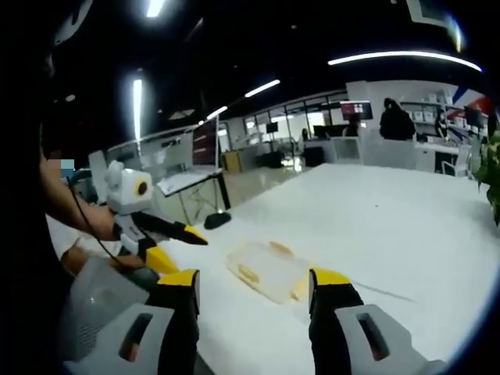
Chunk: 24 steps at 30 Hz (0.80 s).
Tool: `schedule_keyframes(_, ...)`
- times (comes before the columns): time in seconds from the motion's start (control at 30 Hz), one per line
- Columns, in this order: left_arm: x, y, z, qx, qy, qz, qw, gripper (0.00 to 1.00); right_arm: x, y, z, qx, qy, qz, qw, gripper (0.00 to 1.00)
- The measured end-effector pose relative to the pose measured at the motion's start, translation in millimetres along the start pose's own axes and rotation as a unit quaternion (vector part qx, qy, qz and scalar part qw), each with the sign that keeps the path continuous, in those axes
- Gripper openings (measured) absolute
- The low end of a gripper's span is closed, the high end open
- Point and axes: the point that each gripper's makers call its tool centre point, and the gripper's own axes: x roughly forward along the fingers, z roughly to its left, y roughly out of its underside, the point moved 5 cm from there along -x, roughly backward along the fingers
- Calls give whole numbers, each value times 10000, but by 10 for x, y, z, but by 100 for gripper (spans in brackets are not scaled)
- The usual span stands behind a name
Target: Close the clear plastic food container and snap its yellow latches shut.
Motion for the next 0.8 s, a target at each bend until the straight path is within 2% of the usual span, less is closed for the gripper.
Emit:
schedule_keyframes(0.17,-10,-17,63,47,100,21,9999,60,65,-1,30,-63,80,26,9999,55)
schedule_keyframes(0.4,-22,39,160,171,196,142,9996,60,130,8,36,-117,99,84,9998,55)
schedule_keyframes(0.8,-60,92,385,168,106,270,9994,59,255,-22,-14,-159,173,99,9997,56)
